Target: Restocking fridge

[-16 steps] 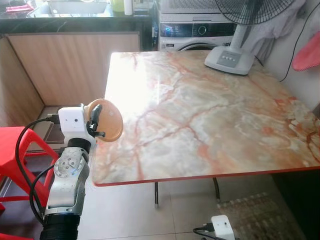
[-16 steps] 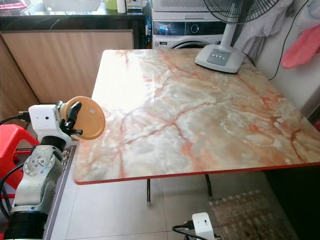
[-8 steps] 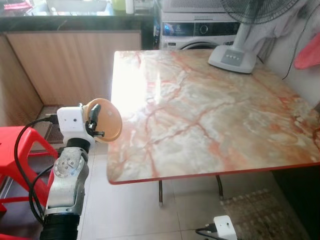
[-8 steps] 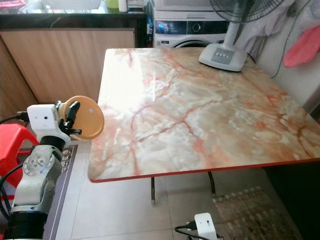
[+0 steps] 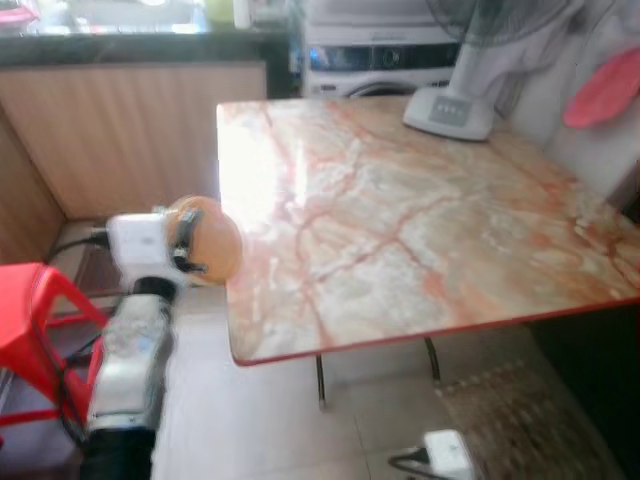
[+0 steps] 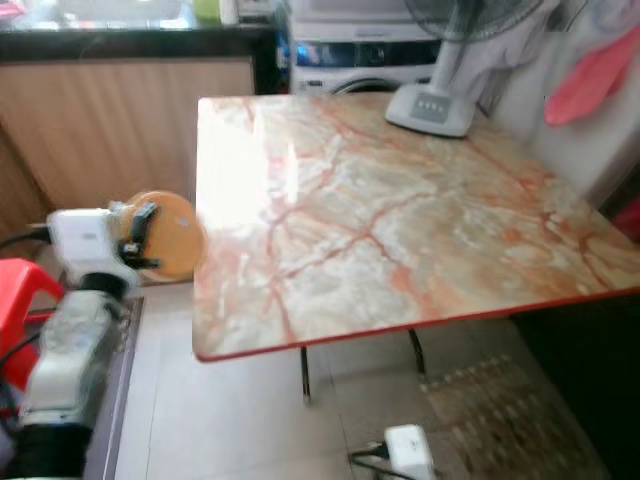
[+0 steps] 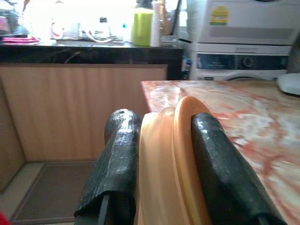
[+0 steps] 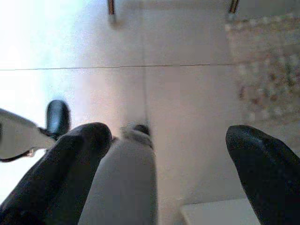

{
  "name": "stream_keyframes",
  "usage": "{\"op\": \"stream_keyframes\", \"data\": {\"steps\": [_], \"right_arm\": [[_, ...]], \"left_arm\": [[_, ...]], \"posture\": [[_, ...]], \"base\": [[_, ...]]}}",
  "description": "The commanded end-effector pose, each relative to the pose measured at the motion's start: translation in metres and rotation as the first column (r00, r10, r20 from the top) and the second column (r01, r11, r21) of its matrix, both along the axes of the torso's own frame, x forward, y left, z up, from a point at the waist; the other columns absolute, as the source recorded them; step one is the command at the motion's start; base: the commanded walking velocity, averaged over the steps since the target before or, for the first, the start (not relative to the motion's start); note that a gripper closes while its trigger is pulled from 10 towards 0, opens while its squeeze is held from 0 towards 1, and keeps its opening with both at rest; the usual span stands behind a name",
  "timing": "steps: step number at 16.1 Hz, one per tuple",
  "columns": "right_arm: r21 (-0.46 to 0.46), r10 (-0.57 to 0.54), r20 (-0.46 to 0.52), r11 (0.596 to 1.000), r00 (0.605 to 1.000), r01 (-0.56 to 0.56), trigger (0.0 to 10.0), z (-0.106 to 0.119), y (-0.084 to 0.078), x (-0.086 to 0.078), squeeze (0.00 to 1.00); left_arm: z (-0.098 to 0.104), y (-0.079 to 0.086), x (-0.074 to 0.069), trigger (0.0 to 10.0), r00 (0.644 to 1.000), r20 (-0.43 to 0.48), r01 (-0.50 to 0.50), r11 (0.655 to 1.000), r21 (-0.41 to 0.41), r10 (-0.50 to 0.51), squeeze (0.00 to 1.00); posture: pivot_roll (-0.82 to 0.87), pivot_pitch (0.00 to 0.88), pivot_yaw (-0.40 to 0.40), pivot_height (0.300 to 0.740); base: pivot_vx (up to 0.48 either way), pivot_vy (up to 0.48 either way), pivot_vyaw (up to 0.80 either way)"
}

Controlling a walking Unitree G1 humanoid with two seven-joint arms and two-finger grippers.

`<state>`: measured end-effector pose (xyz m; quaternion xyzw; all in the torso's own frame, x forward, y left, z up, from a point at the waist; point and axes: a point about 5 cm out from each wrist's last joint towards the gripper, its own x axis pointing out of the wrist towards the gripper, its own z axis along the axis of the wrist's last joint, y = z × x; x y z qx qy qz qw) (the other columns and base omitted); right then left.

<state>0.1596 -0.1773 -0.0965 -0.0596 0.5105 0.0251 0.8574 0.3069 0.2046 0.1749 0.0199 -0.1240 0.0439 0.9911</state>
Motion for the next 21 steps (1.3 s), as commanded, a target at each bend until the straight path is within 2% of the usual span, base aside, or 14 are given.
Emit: {"op": "stream_keyframes", "data": {"steps": [1,4,6,9,13,15,16,18,21], "right_arm": [[-0.02,-0.013,0.005,1.0,1.0,0.013,10.0,0.002,-0.009,0.002,0.0],[-0.024,-0.016,-0.001,1.0,1.0,0.016,10.0,0.001,-0.009,0.0,0.0],[-0.024,-0.007,-0.012,1.0,1.0,0.007,10.0,0.0,-0.009,-0.001,0.0],[-0.025,-0.004,-0.018,1.0,1.0,0.004,10.0,0.0,-0.009,-0.002,0.0],[-0.024,-0.003,-0.018,1.0,1.0,0.003,10.0,0.0,-0.008,-0.002,0.0],[-0.024,-0.002,-0.019,1.0,1.0,0.002,10.0,0.0,-0.008,-0.002,0.0],[-0.024,0.0,-0.02,1.0,1.0,-0.001,10.0,0.0,-0.008,-0.003,0.0],[-0.024,0.002,-0.021,1.0,1.0,-0.002,10.0,0.0,-0.008,-0.003,0.0],[-0.024,0.0,-0.022,1.0,1.0,-0.001,10.0,-0.001,-0.007,-0.003,0.0]], "left_arm": [[0.004,-0.005,0.001,10.0,1.0,0.021,0.014,1.0,0.001,-0.014,0.0],[0.004,-0.008,0.001,10.0,0.999,0.028,0.046,0.999,0.007,-0.047,0.0],[0.006,-0.02,0.0,10.0,0.991,0.034,0.128,0.992,-0.018,-0.127,0.0],[0.008,-0.027,-0.001,10.0,0.984,0.046,0.177,0.983,-0.041,-0.175,0.0],[0.006,-0.028,0.0,10.0,0.983,0.035,0.181,0.983,-0.037,-0.18,0.0],[0.007,-0.028,0.0,10.0,0.984,0.038,0.177,0.984,-0.019,-0.176,0.0],[0.007,-0.028,0.0,10.0,0.984,0.034,0.177,0.984,0.019,-0.177,0.0],[0.007,-0.029,0.0,10.0,0.981,0.037,0.19,0.982,-0.004,-0.189,0.0],[0.008,-0.03,0.001,10.0,0.981,0.038,0.191,0.981,0.021,-0.192,0.0]], "posture": [[0.07,0.0,-0.007,0.74],[0.07,0.0,-0.006,0.74],[0.07,0.0,-0.006,0.74],[0.07,0.0,-0.008,0.74],[0.07,0.0,-0.006,0.74],[0.07,0.0,-0.008,0.74],[0.07,0.0,-0.008,0.74],[0.07,0.0,-0.007,0.74],[0.07,0.0,-0.003,0.74]], "base": [[0.0,0.3,0.0],[0.0,0.101,0.0],[0.0,0.0,-0.8],[0.0,0.0,-0.8],[0.0,0.0,-0.8],[0.0,0.0,-0.8],[0.0,-0.472,-0.8],[0.0,-0.236,-0.8],[0.0,0.0,-0.8]]}}
